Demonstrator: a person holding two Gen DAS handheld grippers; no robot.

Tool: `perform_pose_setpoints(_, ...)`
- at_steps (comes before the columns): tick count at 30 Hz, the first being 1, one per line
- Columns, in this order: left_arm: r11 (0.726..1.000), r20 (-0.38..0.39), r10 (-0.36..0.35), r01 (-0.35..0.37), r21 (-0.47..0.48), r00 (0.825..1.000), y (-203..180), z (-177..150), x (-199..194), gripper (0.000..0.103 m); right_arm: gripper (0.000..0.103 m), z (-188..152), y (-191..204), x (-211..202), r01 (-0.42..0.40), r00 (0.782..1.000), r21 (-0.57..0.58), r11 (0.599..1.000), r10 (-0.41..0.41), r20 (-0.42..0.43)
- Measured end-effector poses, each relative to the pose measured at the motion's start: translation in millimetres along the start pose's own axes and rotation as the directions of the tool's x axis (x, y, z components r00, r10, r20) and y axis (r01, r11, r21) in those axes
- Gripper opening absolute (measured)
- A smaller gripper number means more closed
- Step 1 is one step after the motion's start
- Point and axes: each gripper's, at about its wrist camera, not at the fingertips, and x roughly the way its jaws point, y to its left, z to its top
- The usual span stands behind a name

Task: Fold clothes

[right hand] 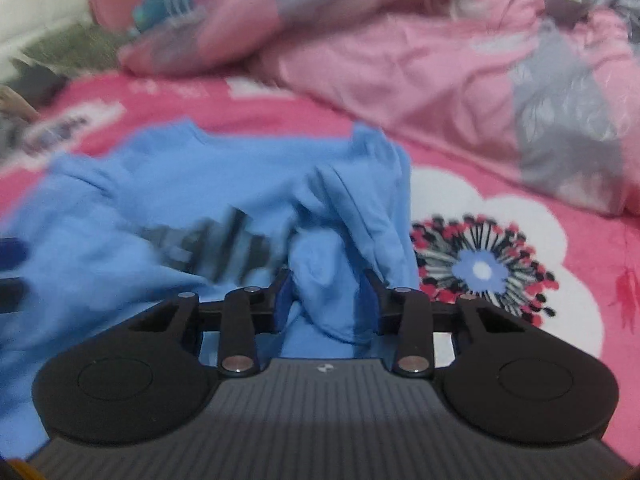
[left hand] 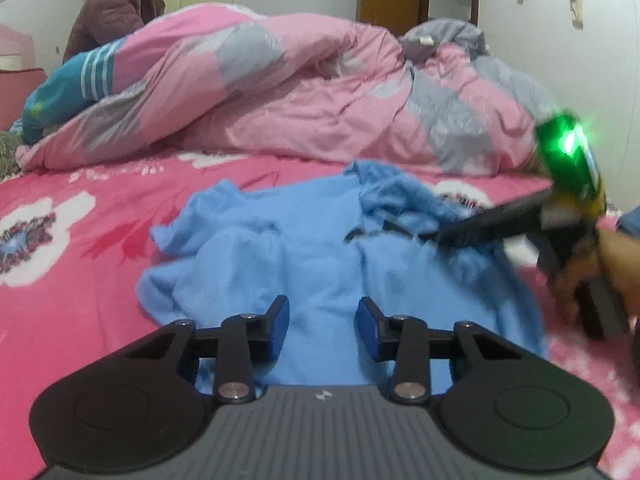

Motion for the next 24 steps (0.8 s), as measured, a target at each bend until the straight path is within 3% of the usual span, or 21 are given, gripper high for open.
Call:
perform_pose_setpoints(1,1.0,-0.004,-0.011,0.011,-0.014,1.0,3.7,-2.6,1.3,0.039,0.006,0.9,-4.7,1.6,-0.016,1.0,0.027,0.999,0.016,0.006)
perform_pose_setpoints(5,0.996,-0.004,-0.055,0.054,-0.077,0.998,16.2,-4.0,-0.1,0.039,0.006,19.6,-32.1,-28.0,-0.104,0.986,0.207,0.973,0.074,0.148)
perform_pose_setpoints(10,0.994,-0.002,-0.061,0.061,-0.088,0.998,18.3,-7.0,-2.8,0.039,0.006,46.2,-87.5,-48.7,-0.14,0.947,0.402,0.905,0.004,0.322)
perform_pose_setpoints(12,0.994,-0.001,-0.063,0.063,-0.094,0.998,19.4,-7.5,-2.8,0.039,0.006,52.5,-112.3,-55.5,-0.162,0.924,0.49,0.857,-0.042,0.38)
perform_pose_setpoints(14,0.993,-0.001,-0.066,0.065,-0.099,0.998,20.1,-6.8,-2.4,0.039,0.006,41.6,-141.8,-56.9,-0.167,0.907,0.613,0.772,-0.124,0.403)
perform_pose_setpoints(21,0.992,0.009,-0.067,0.067,-0.106,0.998,21.2,-6.4,-4.5,0.039,0.01,-21.2,-188.7,-32.3,0.004,0.941,0.806,0.591,-0.275,0.197)
perform_pose_setpoints(24,0.991,0.014,-0.068,0.069,-0.111,0.998,22.3,-6.1,-5.9,0.043,0.015,-41.8,-199.6,-25.8,0.06,0.959,0.851,0.522,-0.267,0.096)
